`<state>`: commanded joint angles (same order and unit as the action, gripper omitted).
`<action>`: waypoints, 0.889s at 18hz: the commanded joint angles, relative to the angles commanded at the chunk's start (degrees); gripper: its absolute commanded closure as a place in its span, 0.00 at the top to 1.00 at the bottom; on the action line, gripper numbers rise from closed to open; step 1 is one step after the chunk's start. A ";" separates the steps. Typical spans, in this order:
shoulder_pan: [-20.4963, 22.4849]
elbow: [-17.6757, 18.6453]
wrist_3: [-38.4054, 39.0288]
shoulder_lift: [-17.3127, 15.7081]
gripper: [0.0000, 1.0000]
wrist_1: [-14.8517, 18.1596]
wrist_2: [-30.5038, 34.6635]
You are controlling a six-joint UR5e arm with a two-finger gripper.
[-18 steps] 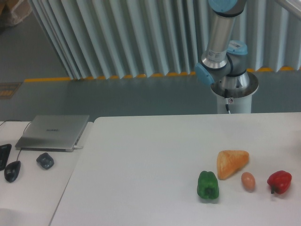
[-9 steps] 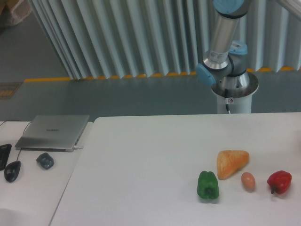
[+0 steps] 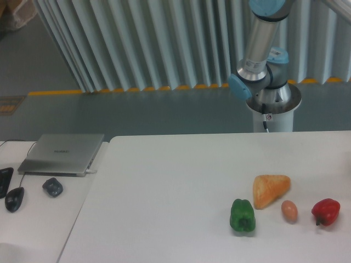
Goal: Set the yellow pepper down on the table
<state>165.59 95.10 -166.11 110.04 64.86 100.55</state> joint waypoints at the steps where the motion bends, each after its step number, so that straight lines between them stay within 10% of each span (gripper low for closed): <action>1: 0.09 0.00 -0.09 0.00 1.00 0.00 0.09; 16: 0.70 -3.34 -1.41 1.05 1.00 5.54 -0.18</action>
<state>166.29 91.76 -167.52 111.09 70.40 100.37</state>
